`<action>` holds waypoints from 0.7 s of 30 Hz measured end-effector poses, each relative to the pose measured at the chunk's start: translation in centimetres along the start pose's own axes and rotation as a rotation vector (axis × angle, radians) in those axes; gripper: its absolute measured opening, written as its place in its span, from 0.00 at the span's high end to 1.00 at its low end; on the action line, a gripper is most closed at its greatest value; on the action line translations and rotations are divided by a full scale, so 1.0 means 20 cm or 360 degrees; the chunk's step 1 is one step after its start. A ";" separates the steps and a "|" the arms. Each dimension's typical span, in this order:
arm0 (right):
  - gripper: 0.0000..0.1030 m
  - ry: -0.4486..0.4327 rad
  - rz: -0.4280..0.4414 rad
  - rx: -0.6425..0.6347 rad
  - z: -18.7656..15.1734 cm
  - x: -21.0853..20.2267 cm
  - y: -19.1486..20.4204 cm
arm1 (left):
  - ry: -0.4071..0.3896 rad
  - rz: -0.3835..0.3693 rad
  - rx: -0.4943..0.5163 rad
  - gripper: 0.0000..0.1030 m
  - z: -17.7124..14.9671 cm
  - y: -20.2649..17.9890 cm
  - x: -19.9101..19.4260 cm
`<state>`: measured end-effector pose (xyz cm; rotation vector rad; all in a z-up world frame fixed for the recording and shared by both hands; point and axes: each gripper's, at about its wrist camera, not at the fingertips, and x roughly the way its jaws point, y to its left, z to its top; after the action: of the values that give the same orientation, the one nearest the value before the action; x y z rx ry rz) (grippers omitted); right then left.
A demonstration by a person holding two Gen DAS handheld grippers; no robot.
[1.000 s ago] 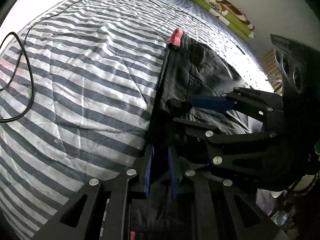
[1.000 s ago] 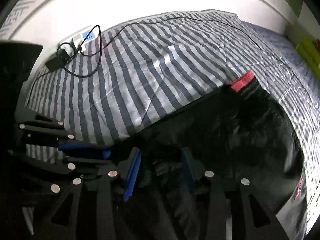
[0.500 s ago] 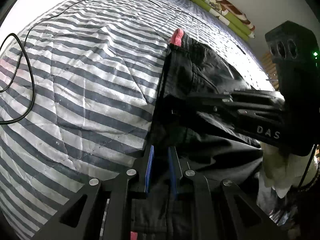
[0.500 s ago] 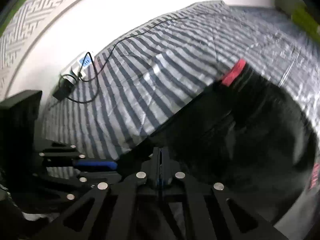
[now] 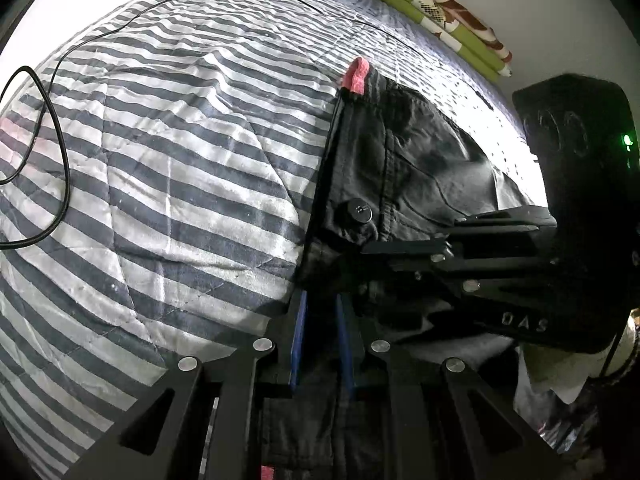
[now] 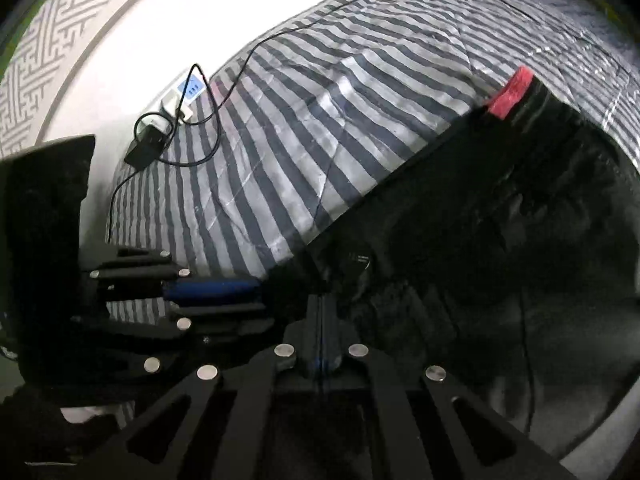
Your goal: Fold clothes
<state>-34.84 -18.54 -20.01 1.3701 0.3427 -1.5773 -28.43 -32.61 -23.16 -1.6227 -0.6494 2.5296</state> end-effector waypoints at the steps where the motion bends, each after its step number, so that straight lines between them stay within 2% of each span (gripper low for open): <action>1: 1.00 -0.0028 0.0003 -0.0013 0.00 -0.02 0.01 | 0.0001 0.0000 0.0003 0.85 0.00 0.00 0.00; 5: 0.96 -0.0137 -0.0127 -0.0142 0.00 -0.10 0.09 | 0.0001 -0.0001 0.0000 0.85 0.01 0.00 0.00; 6: 0.89 -0.0154 -0.0149 -0.0137 0.01 -0.11 0.08 | 0.0001 0.0000 -0.0003 0.85 0.01 0.00 0.00; 8: 0.84 -0.0185 -0.0267 -0.0116 0.04 -0.11 0.06 | -0.0001 0.0008 0.0005 0.85 0.01 -0.01 0.00; 12: 0.76 -0.0141 -0.0300 -0.0162 0.06 -0.05 0.05 | -0.0001 0.0005 0.0001 0.85 0.00 -0.01 0.01; 18: 0.73 -0.0125 -0.0327 -0.0198 0.06 -0.04 0.04 | -0.0002 0.0009 0.0009 0.85 0.00 -0.01 0.01; 21: 0.74 -0.0108 -0.0426 -0.0297 0.04 0.00 0.10 | -0.0003 0.0010 0.0009 0.85 0.00 -0.01 0.01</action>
<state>-33.78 -20.15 -19.02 1.1603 0.6371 -1.7565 -28.56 -32.37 -23.24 -1.6231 -0.6380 2.5350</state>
